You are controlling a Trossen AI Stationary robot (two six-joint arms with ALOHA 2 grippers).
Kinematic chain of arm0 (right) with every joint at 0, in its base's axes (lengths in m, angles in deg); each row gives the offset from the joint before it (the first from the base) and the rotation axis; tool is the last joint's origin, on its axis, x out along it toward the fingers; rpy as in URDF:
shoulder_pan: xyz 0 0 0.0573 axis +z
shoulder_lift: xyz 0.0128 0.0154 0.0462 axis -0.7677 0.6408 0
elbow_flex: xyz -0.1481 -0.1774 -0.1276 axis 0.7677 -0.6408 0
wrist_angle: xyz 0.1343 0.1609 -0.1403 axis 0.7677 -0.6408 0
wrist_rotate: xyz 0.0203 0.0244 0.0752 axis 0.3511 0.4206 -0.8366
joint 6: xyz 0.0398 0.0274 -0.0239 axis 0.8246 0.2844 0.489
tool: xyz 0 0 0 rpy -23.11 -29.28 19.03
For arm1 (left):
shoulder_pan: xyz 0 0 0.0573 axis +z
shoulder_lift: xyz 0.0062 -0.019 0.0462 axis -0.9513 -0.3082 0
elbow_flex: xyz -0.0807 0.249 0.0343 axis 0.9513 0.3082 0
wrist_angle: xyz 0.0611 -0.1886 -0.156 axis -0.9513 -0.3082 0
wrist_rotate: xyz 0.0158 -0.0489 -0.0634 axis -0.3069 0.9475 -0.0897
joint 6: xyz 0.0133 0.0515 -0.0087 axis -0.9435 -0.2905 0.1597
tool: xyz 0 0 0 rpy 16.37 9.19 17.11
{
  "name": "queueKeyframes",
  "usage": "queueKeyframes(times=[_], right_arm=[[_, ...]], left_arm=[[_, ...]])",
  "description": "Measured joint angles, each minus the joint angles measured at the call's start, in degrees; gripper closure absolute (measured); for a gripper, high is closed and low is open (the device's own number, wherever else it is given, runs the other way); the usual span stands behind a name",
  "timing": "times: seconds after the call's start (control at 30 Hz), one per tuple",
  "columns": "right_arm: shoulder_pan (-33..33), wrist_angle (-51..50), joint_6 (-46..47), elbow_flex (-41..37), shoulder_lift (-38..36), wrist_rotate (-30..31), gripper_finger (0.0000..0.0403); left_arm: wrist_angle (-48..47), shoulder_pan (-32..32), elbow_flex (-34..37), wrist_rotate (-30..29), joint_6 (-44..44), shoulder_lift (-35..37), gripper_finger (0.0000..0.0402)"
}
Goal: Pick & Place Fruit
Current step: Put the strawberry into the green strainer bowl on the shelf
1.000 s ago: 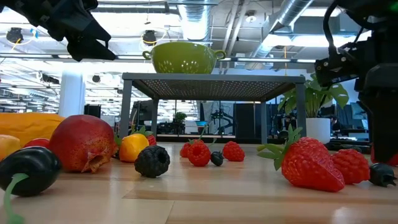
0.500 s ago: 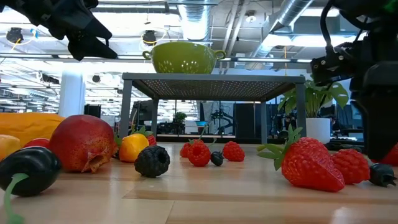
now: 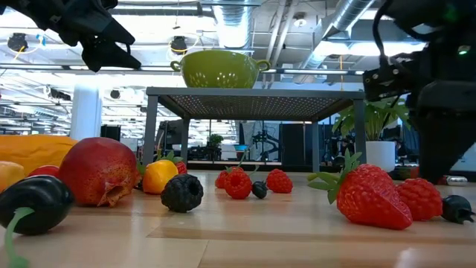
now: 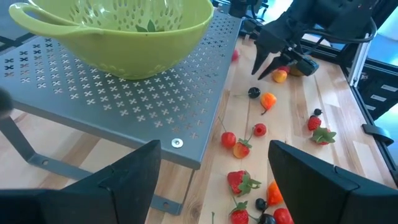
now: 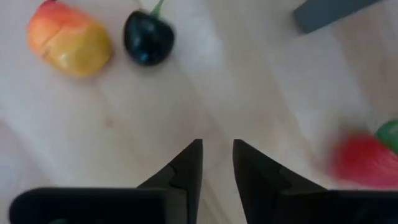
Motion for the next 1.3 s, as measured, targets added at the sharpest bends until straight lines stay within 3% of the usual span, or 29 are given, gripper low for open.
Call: queueKeyframes(times=[0.47, 0.8, 1.1, 1.3], right_arm=[[-5.68, 0.06, -7.66, 0.0, -0.13, -0.03, 0.022], [-4.05, -3.31, -5.97, 0.0, -0.13, -2.63, 0.0177], [2.61, -6.23, 2.91, -0.16, -0.13, 12.48, 0.0176], [4.28, -3.93, 10.26, -6.69, -0.27, 14.31, 0.0168]], left_arm=[[0.49, -0.01, 0.0, 0.0, 0.0, -0.01, 0.0111], [1.22, 0.0, 0.0, 0.01, 0.0, -0.01, 0.0111], [1.8, 0.0, 0.0, 0.0, 0.0, 0.0, 0.0111], [2.22, -0.02, 0.0, 0.01, 0.0, -0.01, 0.0111]])
